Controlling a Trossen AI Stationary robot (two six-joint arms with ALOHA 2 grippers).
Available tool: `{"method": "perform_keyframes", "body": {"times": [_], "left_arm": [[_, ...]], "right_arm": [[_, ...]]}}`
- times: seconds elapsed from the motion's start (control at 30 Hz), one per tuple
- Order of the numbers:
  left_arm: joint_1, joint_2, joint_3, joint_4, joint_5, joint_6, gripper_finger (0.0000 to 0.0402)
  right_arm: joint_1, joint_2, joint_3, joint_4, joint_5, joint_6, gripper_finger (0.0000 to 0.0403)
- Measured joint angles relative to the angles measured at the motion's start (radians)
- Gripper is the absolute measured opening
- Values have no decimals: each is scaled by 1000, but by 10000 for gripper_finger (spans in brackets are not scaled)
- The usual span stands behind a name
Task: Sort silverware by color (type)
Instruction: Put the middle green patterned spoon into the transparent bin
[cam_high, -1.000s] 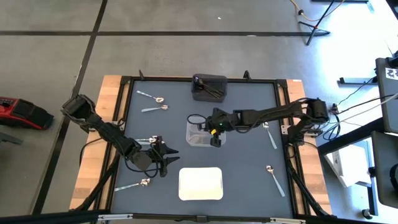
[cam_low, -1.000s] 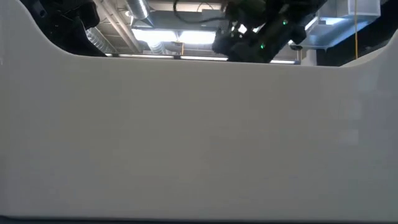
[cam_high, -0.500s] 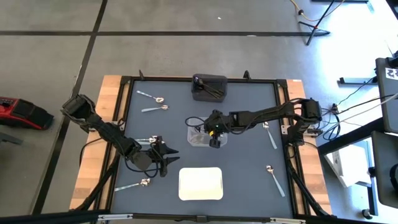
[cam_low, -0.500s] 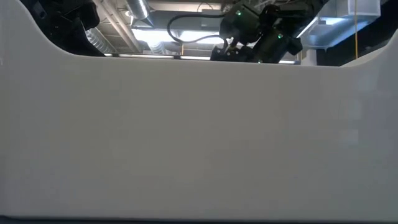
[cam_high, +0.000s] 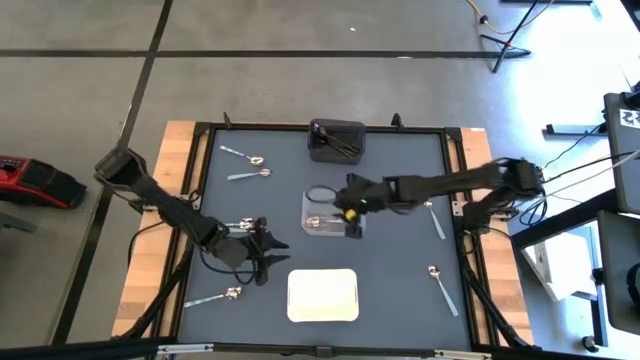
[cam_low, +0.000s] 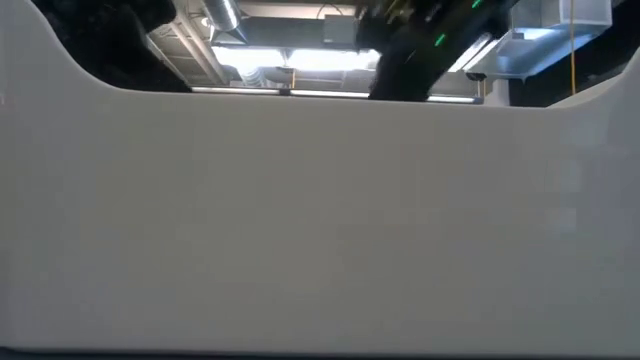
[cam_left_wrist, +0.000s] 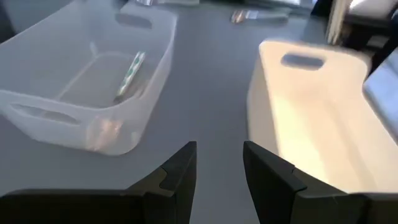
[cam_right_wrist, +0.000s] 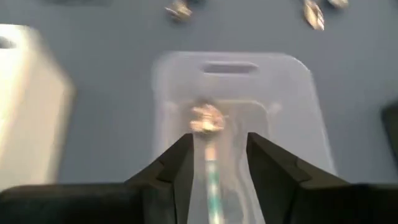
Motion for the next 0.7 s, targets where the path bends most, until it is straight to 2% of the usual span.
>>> {"method": "perform_keyframes", "body": {"times": [0.23, 0.37, 0.53, 0.7], "left_arm": [[105, -178, 228, -837, 63, -133, 126], [163, -230, 309, -1186, 156, -235, 126], [242, -248, 290, -1430, 300, -303, 126], [307, -246, 191, -1451, 396, -276, 126]], "right_arm": [[138, -198, -140, 126, 37, -37, 140], [210, -235, -256, 269, 36, -12, 140], [293, -230, -363, 409, 46, 7, 140], [349, -228, -448, 546, 123, 14, 140]]}}
